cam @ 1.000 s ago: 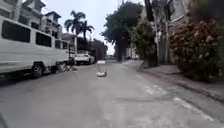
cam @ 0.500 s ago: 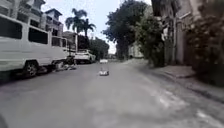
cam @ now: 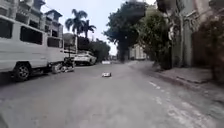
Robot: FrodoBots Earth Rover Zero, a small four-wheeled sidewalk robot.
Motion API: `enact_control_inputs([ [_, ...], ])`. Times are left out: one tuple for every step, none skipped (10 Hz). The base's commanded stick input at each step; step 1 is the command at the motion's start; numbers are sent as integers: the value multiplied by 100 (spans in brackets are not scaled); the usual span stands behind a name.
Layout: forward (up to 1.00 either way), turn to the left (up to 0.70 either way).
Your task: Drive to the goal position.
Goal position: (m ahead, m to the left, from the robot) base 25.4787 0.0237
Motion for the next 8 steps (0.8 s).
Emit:
enact_control_inputs([
  [100, 0],
  [100, 0],
  [100, 0],
  [100, 0],
  [100, 0],
  [100, 0],
  [100, 0],
  [100, 0],
])
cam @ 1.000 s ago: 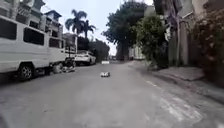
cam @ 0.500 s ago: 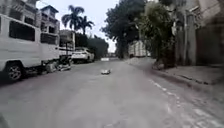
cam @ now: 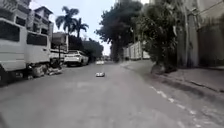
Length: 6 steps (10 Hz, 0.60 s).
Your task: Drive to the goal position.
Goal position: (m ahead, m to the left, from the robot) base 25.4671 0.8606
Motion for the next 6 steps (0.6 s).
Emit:
enact_control_inputs([
  [100, 0],
  [100, 0],
  [100, 0],
  [100, 0],
  [100, 0],
  [100, 0],
])
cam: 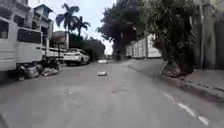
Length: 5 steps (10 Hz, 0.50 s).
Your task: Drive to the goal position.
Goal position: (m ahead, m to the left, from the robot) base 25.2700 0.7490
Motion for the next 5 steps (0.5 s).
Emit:
enact_control_inputs([
  [100, 0],
  [100, 0],
  [100, 0],
  [100, 0],
  [100, 0],
])
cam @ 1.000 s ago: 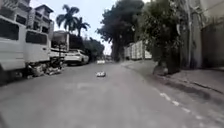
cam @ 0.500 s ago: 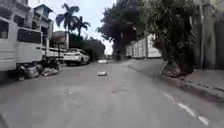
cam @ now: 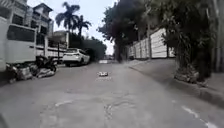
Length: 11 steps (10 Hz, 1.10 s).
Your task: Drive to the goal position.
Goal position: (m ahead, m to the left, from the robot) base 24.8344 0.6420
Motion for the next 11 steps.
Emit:
enact_control_inputs([
  [100, 0],
  [100, 0],
  [100, 0],
  [100, 0],
  [100, -4],
  [100, -22],
  [100, -33],
  [100, -12],
  [100, 0],
  [100, 0],
  [100, 0],
])
